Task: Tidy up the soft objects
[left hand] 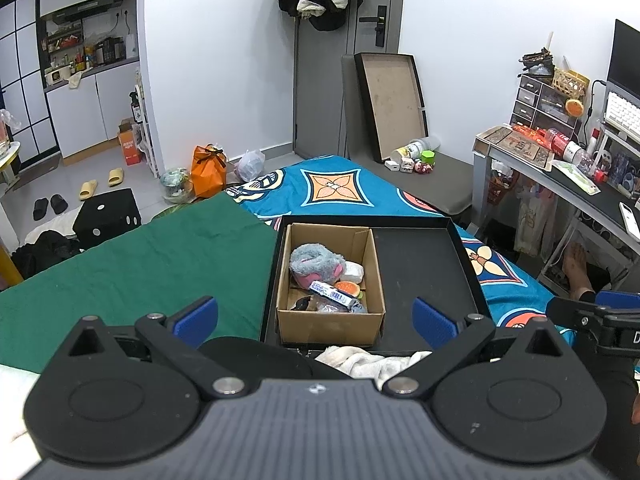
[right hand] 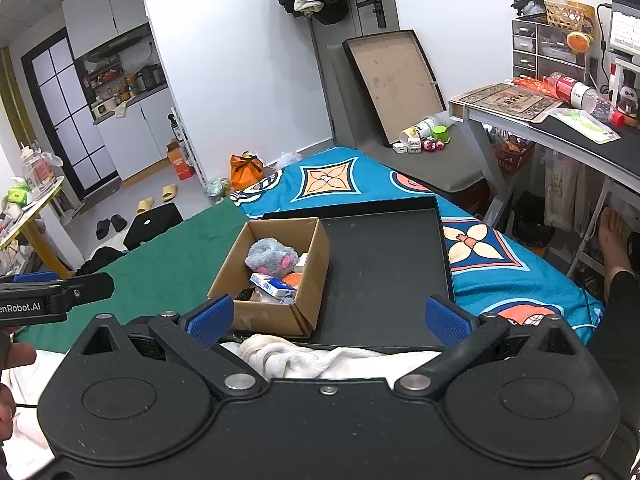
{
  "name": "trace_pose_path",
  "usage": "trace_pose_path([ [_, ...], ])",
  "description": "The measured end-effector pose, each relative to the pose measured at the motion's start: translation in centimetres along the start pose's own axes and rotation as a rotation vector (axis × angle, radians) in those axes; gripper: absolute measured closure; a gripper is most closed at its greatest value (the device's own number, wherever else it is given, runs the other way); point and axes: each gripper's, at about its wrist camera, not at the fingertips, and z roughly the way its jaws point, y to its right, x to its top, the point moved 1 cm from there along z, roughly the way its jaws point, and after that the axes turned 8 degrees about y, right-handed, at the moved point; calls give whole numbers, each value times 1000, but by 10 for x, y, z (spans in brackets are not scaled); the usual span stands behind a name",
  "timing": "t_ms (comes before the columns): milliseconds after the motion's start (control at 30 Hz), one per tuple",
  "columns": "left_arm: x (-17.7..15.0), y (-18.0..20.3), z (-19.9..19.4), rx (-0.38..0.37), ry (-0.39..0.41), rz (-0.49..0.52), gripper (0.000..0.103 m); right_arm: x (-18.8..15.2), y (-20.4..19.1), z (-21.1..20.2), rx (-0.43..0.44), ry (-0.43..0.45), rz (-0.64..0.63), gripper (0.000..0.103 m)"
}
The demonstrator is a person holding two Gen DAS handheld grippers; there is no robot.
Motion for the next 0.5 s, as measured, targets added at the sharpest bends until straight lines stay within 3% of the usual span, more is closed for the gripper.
trace_pose_path([
  [500,-1,1,5,-4,-5,3,0,0,3,4,-12,-3,18,0],
])
